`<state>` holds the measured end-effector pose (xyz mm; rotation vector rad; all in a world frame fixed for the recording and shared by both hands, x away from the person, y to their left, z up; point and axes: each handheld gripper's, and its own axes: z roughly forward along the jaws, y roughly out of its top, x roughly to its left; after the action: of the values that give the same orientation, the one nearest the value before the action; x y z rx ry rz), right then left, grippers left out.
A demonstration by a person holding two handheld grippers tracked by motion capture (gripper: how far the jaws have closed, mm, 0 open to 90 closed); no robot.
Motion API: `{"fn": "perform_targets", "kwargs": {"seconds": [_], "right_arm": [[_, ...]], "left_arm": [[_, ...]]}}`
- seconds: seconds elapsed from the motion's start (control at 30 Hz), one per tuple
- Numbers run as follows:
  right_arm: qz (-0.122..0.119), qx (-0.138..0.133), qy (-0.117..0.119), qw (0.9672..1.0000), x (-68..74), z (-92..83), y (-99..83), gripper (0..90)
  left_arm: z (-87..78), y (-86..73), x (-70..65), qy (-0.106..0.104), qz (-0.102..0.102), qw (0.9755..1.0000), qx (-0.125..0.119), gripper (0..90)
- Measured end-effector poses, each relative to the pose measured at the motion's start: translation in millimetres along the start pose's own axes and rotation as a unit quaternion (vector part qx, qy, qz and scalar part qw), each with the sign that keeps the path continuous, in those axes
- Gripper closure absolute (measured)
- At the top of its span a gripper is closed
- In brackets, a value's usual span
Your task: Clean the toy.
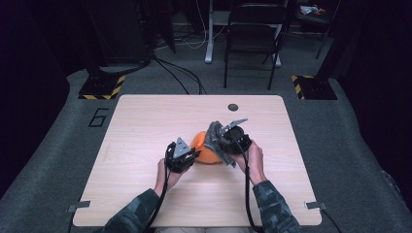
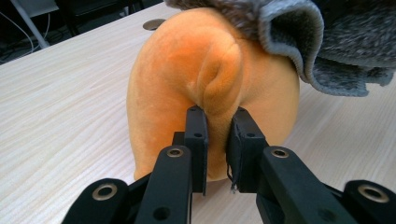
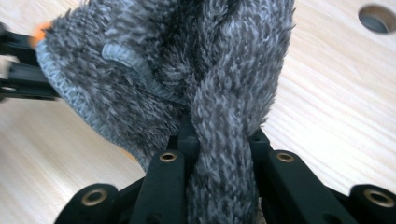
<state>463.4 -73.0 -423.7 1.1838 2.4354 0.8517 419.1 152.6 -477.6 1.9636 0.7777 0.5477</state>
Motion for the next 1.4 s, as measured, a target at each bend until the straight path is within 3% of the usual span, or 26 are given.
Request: {"fn": "perform_targets", "kwargs": {"seconds": [0.2, 0.47, 0.5, 0.57, 0.63, 0.7, 0.77, 0.8, 0.83, 0.87, 0.93, 1.0, 1.1, 1.2, 1.4], "right_arm": [[0.029, 0.029, -0.006, 0.9991, -19.1, 11.1, -11.9, 75.0], [0.054, 0.056, -0.019, 0.9968, -28.5, 28.5, -25.0, 75.0], [0.057, 0.071, -0.020, 0.9956, -31.6, 35.9, -29.0, 74.9], [0.060, 0.079, -0.020, 0.9949, -32.7, 39.0, -30.6, 74.8], [0.061, 0.104, -0.018, 0.9925, -36.5, 50.4, -37.2, 74.8], [0.063, 0.104, -0.016, 0.9924, -37.4, 50.1, -37.2, 74.8], [0.050, 0.104, -0.031, 0.9928, -35.8, 44.8, -34.2, 74.8], [0.046, 0.102, -0.038, 0.9930, -35.4, 40.7, -32.4, 74.8], [0.060, 0.082, -0.030, 0.9944, -37.3, 29.2, -27.4, 74.8], [0.060, 0.082, -0.030, 0.9944, -37.3, 29.2, -27.4, 74.8], [0.058, 0.043, -0.017, 0.9972, -35.5, 6.5, -15.0, 74.8], [0.054, 0.027, -0.010, 0.9981, -32.6, -1.4, -10.4, 74.8], [0.034, -0.021, 0.005, 0.9992, -15.9, -22.5, 2.6, 74.8], [-0.004, -0.058, 0.025, 0.9980, 10.2, -35.0, 13.3, 74.7], [-0.018, -0.038, 0.024, 0.9988, 19.2, -18.1, 11.9, 74.7]], "left_arm": [[0.7, -0.1, 0.8, -0.005, -0.001, 1.0000, 0.000, 78.0], [0.9, -0.6, 1.3, -0.008, 0.000, 1.0000, 0.000, 77.2], [1.3, -0.8, 1.4, -0.007, 0.000, 1.0000, -0.001, 77.2], [1.7, -1.2, 1.3, -0.006, -0.002, 1.0000, -0.004, 77.2], [1.0, -1.2, 1.5, -0.008, -0.002, 1.0000, -0.002, 77.1], [0.5, -1.4, 1.5, -0.008, -0.003, 1.0000, -0.001, 77.1], [0.5, -1.6, 1.4, -0.006, -0.006, 1.0000, -0.004, 77.0], [-0.1, -1.3, 2.2, -0.009, -0.006, 0.9999, 0.000, 76.9], [0.3, -1.5, 2.5, -0.008, -0.008, 0.9999, -0.002, 76.9], [0.7, -1.8, 2.5, -0.008, -0.010, 0.9999, -0.005, 76.9], [0.9, -1.8, 2.4, -0.008, -0.009, 0.9999, -0.005, 76.9], [0.6, -1.7, 2.3, -0.009, -0.006, 0.9999, -0.003, 76.9], [0.0, -1.1, 0.6, -0.009, -0.003, 0.9999, -0.002, 76.6], [0.5, -1.0, 0.1, -0.008, -0.002, 1.0000, -0.003, 76.5], [0.2, -1.7, 1.2, -0.010, -0.001, 1.0000, -0.001, 76.6]]}}
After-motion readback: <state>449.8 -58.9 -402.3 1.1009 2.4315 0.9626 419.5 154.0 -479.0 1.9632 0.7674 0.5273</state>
